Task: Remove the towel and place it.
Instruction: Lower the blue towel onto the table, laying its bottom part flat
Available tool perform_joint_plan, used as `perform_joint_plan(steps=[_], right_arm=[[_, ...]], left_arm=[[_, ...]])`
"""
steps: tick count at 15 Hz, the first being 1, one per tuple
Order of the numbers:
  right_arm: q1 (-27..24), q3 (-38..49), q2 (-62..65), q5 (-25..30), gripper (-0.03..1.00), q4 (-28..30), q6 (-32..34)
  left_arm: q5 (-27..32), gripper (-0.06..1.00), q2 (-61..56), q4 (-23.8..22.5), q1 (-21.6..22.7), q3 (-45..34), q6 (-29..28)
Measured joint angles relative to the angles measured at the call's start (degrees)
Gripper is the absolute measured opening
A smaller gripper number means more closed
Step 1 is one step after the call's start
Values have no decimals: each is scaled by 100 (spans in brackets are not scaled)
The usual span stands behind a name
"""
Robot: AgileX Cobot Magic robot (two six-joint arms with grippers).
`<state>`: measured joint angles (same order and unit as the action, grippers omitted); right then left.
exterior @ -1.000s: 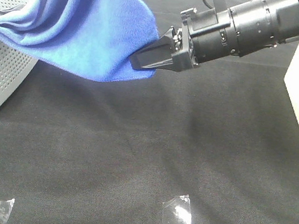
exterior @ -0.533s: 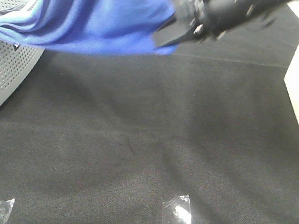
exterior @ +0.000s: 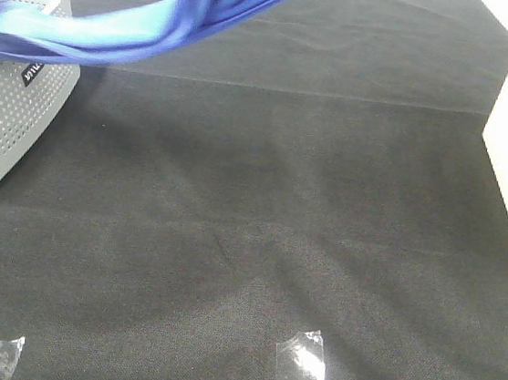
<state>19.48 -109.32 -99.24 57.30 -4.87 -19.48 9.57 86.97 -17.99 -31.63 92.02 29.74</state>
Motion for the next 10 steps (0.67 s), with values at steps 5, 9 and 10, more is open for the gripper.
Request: perform_joint_plan(steps=[5,9,10], right_arm=[[0,-1031,-126,-951,0,395,6],[0,-1295,-424,-2429,0,395,69],[0,-1301,-476,-2825,0,395,92]], left_arm=[[-1960,0,332,6,636,0,-516],[-3197,0,676,6,1037,0,-493],[-3449,0,756,6,1152,0,-487]])
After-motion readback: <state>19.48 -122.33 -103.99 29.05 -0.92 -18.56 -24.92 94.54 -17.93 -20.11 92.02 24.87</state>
